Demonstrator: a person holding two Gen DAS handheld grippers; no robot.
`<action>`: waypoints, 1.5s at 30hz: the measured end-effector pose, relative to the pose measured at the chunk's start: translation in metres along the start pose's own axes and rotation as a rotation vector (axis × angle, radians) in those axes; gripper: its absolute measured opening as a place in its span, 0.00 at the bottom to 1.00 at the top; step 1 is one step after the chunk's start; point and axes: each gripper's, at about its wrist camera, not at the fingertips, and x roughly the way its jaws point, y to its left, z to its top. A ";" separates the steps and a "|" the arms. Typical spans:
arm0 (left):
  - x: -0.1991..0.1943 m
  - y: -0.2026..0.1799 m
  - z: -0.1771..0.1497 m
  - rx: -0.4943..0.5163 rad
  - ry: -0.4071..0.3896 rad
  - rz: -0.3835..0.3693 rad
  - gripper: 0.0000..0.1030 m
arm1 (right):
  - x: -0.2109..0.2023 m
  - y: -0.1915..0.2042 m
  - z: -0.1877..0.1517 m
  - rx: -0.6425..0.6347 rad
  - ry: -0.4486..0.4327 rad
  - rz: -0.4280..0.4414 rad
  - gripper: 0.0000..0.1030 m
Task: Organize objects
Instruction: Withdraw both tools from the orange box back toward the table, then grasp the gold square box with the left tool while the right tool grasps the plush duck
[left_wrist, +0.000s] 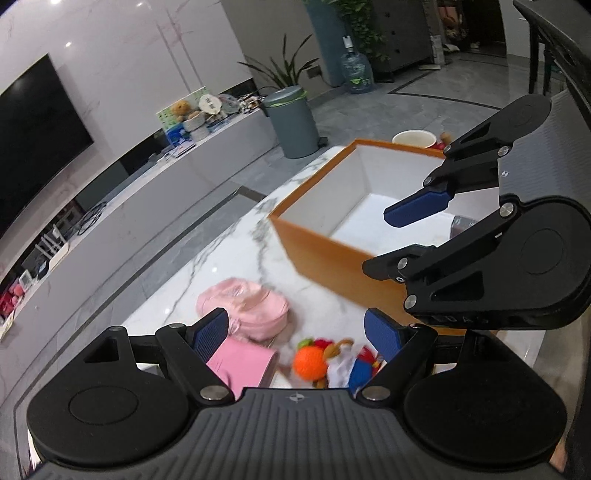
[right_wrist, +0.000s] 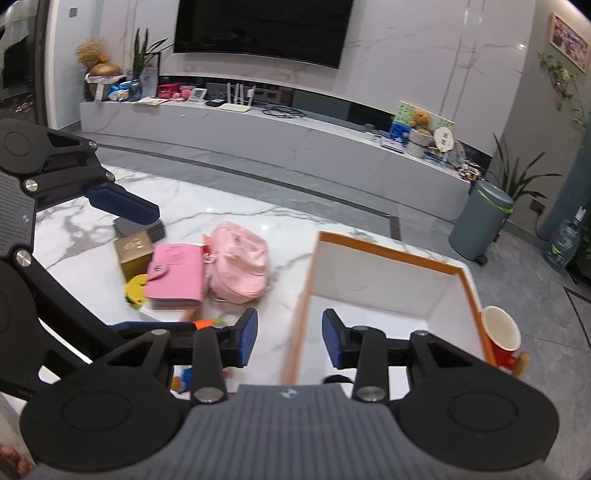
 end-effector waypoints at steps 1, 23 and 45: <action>-0.001 0.003 -0.005 -0.006 0.003 0.000 0.95 | 0.002 0.004 0.000 -0.002 0.002 0.007 0.40; 0.043 0.098 -0.100 -0.265 0.144 0.038 0.95 | 0.068 0.066 -0.014 -0.040 0.121 0.083 0.47; 0.090 0.159 -0.145 -0.381 0.062 0.102 0.95 | 0.126 0.076 -0.035 0.022 0.192 0.077 0.54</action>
